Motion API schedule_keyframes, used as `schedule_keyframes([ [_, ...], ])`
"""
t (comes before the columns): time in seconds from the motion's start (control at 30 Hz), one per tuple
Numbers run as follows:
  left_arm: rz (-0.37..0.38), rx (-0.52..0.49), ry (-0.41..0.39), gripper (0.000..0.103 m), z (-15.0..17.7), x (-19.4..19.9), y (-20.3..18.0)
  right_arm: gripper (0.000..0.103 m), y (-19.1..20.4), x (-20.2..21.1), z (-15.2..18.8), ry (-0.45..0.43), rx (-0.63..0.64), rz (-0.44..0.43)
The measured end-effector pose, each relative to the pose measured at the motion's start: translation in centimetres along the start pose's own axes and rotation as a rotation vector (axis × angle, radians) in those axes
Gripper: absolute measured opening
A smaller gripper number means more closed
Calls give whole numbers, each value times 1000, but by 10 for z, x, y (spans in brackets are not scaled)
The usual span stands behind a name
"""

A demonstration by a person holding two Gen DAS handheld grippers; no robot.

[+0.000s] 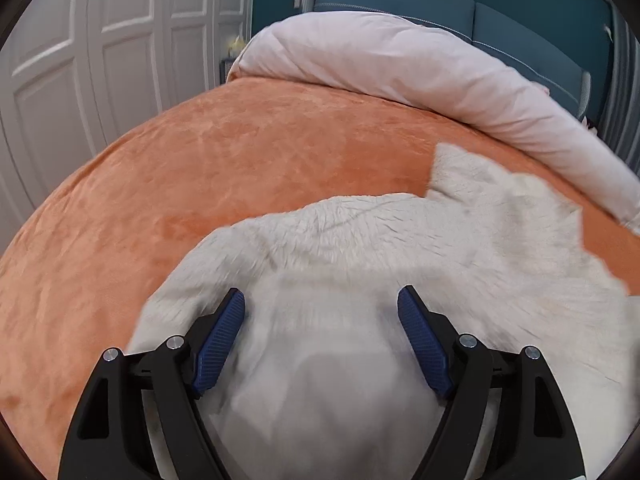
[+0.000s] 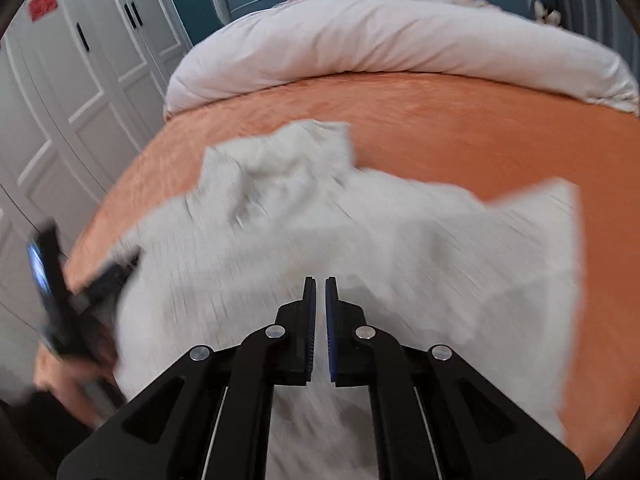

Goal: Fold large clothes

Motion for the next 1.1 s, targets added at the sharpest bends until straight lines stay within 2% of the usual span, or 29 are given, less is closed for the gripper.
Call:
schedule_keyframes([
  [0.1, 106, 7, 2, 77, 7, 54, -6, 10, -27, 34, 6, -61, -46, 24],
  [0.2, 148, -48, 1, 82, 20, 81, -31, 12, -51, 37, -3, -75, -136, 33],
  [0.27, 120, -112, 48, 83, 34, 76, -54, 12, -58, 25, -5, -48, -159, 26],
  [0.33, 82, -127, 82, 84, 46, 66, -61, 12, -61, 6, 6, 2, -145, 51],
  [0.37, 62, -100, 97, 85, 54, 58, -59, 10, -62, 0, 14, 19, -130, 50],
  [0.47, 83, -13, 129, 94, 69, 42, -44, 7, -65, -19, 41, 56, -49, 83],
  [0.6, 77, -21, 107, 98, 78, 33, -40, 7, -72, -15, 40, 39, -90, 36],
  [0.67, 72, -28, 106, 98, 78, 32, -41, 12, -70, 3, 32, 2, -126, -12],
  [0.73, 76, -27, 101, 98, 78, 32, -40, 12, -55, 24, 19, -57, -100, -65],
  [0.77, 75, -29, 97, 98, 79, 32, -41, 12, -49, 24, 16, -56, -73, -68],
  [0.83, 69, -34, 93, 98, 78, 32, -42, 11, -36, 3, 16, 37, -24, -64],
  [0.9, 68, -37, 91, 98, 78, 31, -42, 10, -38, -34, 32, 177, -15, 14],
  [1.0, 59, -48, 95, 98, 79, 30, -43, 9, -48, -42, 34, 174, -82, -26],
  [1.1, 74, -46, 119, 98, 75, 35, -39, 10, -50, -18, 29, 179, -117, 11],
])
Point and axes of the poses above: each gripper's, at about its wrist camera, not at the fingertips, and x roughly against the way its jaws point, y to its left, z to its underside, the point moved 2 cm from there along -x, roughly the way its jaws point
